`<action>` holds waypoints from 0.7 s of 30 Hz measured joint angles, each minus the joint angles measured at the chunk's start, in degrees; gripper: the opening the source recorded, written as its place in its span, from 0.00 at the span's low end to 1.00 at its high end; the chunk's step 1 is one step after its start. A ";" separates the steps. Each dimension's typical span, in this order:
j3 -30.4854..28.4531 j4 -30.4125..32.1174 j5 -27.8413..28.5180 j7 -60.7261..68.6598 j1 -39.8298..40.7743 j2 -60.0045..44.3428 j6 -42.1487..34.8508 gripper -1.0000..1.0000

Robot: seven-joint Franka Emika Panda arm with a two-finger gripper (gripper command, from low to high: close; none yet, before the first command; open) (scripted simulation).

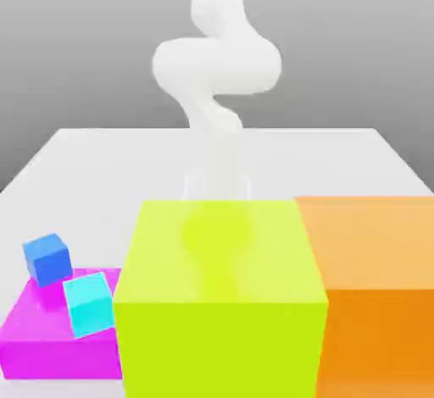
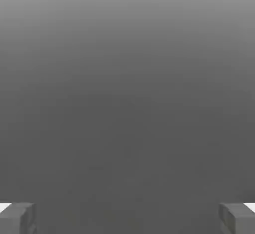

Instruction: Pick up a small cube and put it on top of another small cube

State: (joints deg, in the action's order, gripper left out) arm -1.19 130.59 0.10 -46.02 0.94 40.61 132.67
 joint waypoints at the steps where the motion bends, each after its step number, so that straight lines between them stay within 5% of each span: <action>1: -0.54 -0.52 0.02 -0.06 0.40 -2.25 0.36 0.50; 21: -11.03 -10.09 -5.96 3.29 9.68 -44.05 7.21 0.50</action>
State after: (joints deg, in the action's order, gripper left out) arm -12.22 120.50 -5.86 -42.73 10.61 -3.44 139.89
